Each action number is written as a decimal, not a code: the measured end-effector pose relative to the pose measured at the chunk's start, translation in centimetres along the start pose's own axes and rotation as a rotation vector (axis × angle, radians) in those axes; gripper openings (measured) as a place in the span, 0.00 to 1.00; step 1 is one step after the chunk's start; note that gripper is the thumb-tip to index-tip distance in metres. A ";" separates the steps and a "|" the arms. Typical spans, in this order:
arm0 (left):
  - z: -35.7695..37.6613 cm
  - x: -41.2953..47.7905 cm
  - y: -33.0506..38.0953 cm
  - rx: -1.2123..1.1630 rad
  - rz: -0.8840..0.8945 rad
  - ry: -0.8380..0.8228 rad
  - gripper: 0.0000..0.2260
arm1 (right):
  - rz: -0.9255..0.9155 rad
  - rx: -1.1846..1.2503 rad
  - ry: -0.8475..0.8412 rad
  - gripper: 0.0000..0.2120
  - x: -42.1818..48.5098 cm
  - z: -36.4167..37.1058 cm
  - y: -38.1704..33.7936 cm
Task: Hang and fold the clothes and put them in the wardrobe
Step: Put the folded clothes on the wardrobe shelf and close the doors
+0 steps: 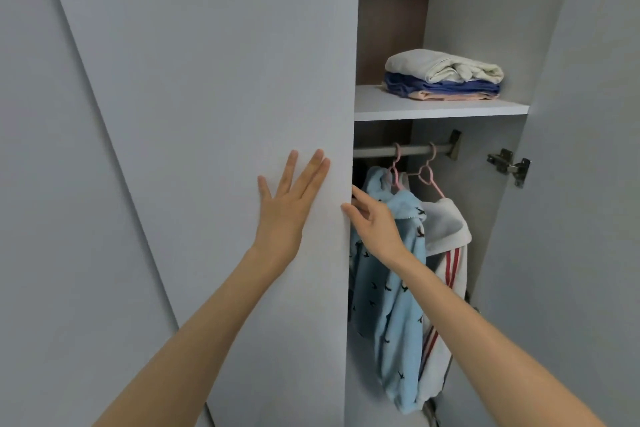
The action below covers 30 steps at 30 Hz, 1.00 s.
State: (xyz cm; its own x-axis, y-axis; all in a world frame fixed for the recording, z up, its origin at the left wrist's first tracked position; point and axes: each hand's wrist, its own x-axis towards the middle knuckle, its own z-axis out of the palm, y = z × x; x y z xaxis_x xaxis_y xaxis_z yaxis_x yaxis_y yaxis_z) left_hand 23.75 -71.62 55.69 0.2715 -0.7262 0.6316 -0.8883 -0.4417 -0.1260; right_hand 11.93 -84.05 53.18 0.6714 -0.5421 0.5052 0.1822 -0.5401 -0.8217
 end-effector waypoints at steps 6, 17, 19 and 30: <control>3.0 2.7 0.0 0.070 -0.054 0.031 0.58 | 0.015 0.017 -0.002 0.15 3.3 -0.2 2.3; 5.7 4.0 -1.0 0.255 -0.069 0.017 0.52 | 0.083 -0.023 -0.003 0.10 6.6 -0.1 3.9; 5.8 3.8 -1.5 0.277 -0.051 0.007 0.50 | 0.099 -0.040 0.024 0.10 6.7 0.2 3.9; 0.8 3.0 -0.7 0.044 -0.093 -0.091 0.31 | 0.248 -0.090 0.116 0.15 5.1 0.4 2.3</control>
State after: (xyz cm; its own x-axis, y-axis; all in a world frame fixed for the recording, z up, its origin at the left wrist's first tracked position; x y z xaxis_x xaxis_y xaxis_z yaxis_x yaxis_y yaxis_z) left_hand 25.47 -73.89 57.08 0.3867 -0.7249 0.5701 -0.8410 -0.5308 -0.1045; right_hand 16.05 -87.80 53.75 0.5998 -0.7322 0.3227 -0.0455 -0.4338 -0.8999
